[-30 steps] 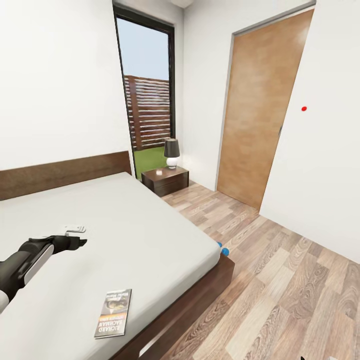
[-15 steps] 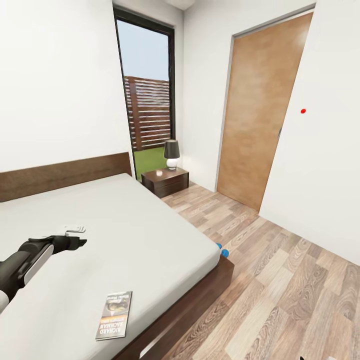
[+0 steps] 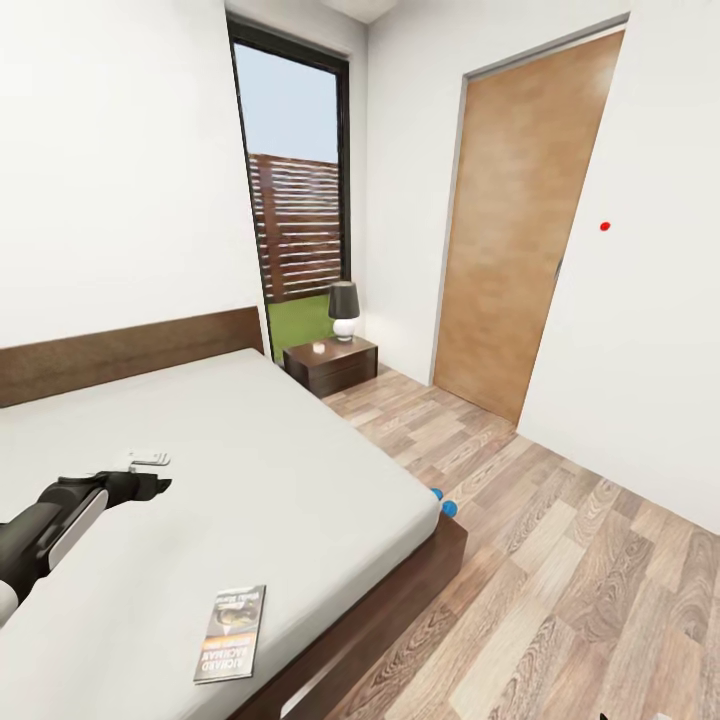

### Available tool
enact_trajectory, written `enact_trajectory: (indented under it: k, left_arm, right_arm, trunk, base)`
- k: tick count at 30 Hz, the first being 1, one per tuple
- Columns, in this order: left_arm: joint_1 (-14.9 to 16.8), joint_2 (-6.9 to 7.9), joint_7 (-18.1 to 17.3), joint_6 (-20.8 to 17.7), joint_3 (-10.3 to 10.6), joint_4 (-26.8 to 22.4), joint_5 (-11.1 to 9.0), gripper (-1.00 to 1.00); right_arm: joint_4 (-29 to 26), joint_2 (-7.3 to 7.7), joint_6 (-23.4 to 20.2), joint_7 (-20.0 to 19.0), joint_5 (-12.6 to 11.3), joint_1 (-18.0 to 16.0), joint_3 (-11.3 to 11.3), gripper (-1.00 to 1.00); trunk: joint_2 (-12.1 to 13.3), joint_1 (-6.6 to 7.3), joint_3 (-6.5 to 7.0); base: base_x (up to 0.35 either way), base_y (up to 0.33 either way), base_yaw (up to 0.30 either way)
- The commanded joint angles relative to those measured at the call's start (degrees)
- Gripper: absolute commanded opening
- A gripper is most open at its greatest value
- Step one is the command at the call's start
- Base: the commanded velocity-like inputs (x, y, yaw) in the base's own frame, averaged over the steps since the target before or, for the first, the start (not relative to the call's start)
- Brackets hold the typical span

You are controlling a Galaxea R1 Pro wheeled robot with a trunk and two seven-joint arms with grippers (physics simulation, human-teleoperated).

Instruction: In the bedroom, move the book from the bed onto either nightstand, and place the two sandals side by side next to the bed.

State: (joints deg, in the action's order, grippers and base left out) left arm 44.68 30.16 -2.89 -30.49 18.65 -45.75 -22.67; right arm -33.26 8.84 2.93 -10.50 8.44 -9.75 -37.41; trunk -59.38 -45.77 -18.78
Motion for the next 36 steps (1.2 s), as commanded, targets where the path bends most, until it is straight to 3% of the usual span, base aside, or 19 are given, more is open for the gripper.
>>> enact_trajectory:
  k: [1,22,30,36]
  left_arm:
    - [0.1,0.06,0.2,-0.2,0.2,0.0,-0.1,1.00]
    - [0.0,-0.46,4.0,0.1,0.5,2.1,0.1,1.00]
    - [-0.4,-1.43,4.5,0.2,0.6,9.0,-0.2,1.00]
    - [-2.4,-1.59,4.4,0.4,0.6,15.3,-0.6,1.00]
  right_arm:
    - [0.0,-0.05,0.2,-0.5,0.6,-0.1,-0.5,1.00]
    - [0.0,-0.02,0.2,-0.5,0.5,-0.1,-0.5,1.00]
    - [0.0,-0.05,0.2,-0.5,0.5,-0.1,-0.5,1.00]
    - [0.5,-0.05,0.2,-0.5,0.5,-0.1,-0.5,1.00]
  trunk:
    - [0.4,0.22,0.11]
    - [8.8,4.83,3.88]
    - [12.0,6.59,5.32]
    - [14.4,7.91,6.40]
  base:
    - [0.000,0.000,0.000]
    - [0.000,0.000,0.000]
    - [0.000,0.000,0.000]
    - [0.000,0.000,0.000]
